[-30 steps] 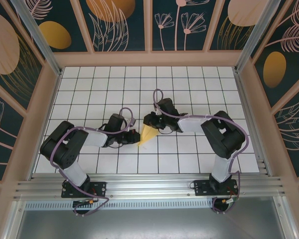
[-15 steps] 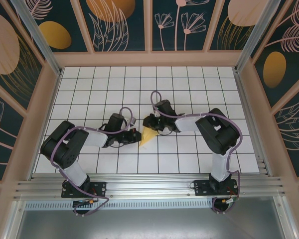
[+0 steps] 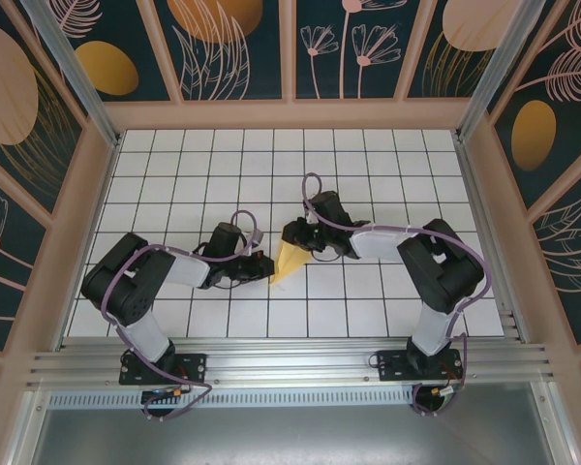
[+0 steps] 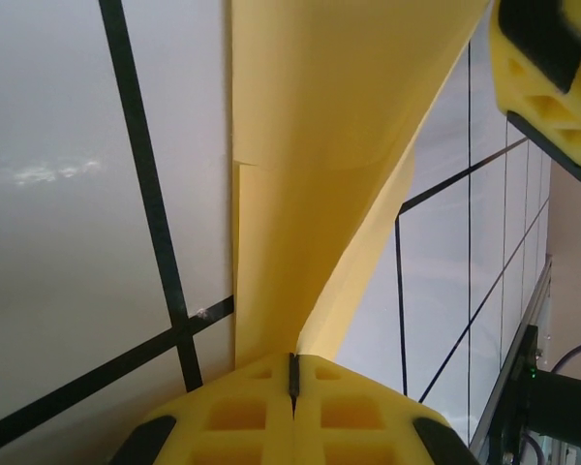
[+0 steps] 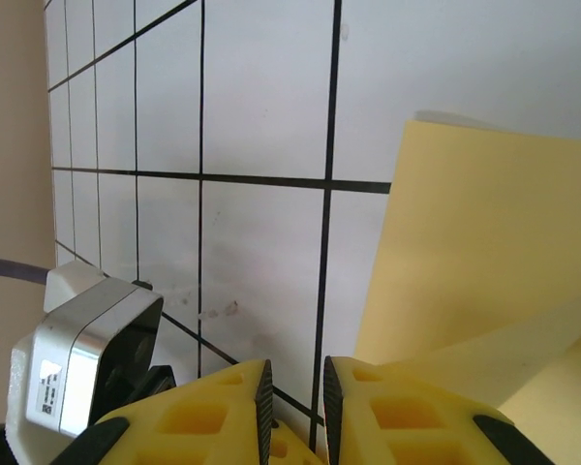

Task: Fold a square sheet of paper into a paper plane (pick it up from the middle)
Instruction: Fourth fold the wing at the center of the table.

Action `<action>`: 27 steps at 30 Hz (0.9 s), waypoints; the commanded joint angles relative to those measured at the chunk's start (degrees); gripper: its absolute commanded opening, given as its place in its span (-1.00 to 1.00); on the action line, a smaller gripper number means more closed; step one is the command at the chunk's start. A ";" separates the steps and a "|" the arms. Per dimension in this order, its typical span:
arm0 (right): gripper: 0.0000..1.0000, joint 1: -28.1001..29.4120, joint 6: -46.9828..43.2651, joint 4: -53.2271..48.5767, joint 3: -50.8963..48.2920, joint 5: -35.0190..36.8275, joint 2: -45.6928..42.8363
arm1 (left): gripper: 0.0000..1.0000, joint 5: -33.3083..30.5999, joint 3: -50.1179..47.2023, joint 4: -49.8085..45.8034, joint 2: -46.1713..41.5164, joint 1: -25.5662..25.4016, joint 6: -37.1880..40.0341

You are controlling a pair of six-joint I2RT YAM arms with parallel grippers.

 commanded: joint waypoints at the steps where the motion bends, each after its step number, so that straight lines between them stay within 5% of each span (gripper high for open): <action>1: -0.50 0.82 -0.85 0.36 0.20 -1.42 1.46 | -1.00 -0.72 -1.29 2.34 0.38 0.47 -1.66; 27: -0.49 1.10 -1.45 0.80 4.73 -2.66 7.01 | -1.00 -2.47 -2.81 2.98 0.11 1.49 -4.98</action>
